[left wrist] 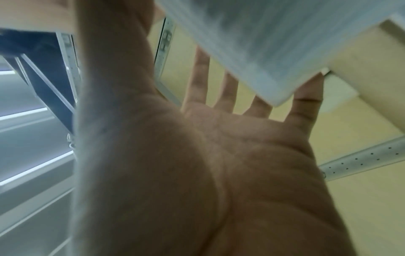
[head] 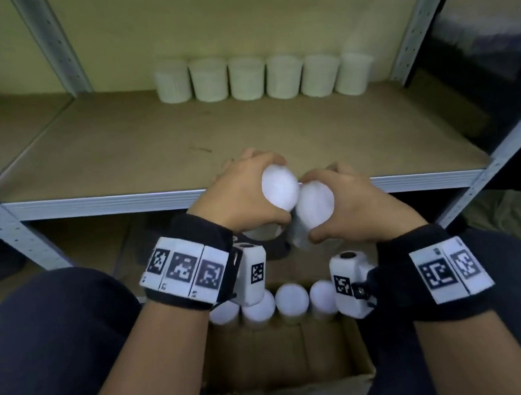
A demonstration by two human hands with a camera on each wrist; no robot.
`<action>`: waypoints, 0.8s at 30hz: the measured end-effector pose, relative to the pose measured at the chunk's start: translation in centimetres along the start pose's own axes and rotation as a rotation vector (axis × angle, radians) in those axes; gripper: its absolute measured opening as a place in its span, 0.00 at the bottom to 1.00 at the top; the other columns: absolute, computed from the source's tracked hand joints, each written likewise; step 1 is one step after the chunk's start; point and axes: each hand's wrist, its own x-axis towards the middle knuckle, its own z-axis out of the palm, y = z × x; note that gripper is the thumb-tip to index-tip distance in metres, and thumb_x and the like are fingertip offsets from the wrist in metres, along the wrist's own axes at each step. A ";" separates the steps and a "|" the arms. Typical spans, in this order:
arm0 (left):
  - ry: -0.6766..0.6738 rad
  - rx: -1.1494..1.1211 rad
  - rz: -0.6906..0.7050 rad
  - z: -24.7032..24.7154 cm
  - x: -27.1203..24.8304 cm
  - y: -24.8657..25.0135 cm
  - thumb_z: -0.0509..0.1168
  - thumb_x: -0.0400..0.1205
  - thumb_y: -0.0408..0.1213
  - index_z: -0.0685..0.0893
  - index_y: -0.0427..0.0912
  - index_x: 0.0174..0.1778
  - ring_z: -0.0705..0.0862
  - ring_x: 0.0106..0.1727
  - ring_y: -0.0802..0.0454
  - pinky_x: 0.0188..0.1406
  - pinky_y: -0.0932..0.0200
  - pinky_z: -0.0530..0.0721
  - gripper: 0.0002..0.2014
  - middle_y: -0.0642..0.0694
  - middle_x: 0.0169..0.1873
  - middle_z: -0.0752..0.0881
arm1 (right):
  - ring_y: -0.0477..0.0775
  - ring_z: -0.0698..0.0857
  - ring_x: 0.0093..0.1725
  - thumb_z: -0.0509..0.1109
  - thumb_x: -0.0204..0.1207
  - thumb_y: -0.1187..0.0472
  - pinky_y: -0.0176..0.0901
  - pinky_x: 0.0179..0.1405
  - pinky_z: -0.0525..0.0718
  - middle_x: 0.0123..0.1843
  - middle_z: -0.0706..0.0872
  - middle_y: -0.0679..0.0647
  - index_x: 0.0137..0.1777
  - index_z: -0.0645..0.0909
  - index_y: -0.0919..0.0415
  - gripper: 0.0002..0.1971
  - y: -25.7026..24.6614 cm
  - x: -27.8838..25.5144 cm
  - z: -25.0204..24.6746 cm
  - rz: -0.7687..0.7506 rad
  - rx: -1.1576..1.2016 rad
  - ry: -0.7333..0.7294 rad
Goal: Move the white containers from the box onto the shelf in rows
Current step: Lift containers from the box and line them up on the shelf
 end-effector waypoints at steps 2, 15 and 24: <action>0.090 -0.050 0.015 -1.2 -0.2 0.5 0.79 0.60 0.49 0.73 0.60 0.67 0.75 0.65 0.50 0.63 0.47 0.79 0.38 0.57 0.64 0.73 | 0.59 0.71 0.68 0.81 0.56 0.53 0.54 0.64 0.78 0.67 0.66 0.47 0.72 0.68 0.41 0.42 -0.1 -0.2 -1.0 -0.054 0.060 0.104; 0.494 -0.155 -0.070 -0.4 2.5 -1.9 0.76 0.64 0.44 0.83 0.51 0.52 0.74 0.68 0.51 0.62 0.62 0.67 0.20 0.54 0.63 0.75 | 0.53 0.75 0.67 0.80 0.61 0.57 0.28 0.59 0.63 0.61 0.74 0.47 0.57 0.83 0.54 0.22 0.0 4.9 0.5 -0.111 0.317 0.567; 0.491 -0.159 -0.074 0.2 3.2 -2.7 0.76 0.71 0.44 0.85 0.51 0.58 0.70 0.71 0.51 0.60 0.76 0.58 0.19 0.51 0.66 0.75 | 0.50 0.63 0.79 0.78 0.70 0.54 0.28 0.72 0.54 0.73 0.77 0.51 0.63 0.82 0.55 0.21 0.1 6.6 1.1 -0.142 0.249 0.590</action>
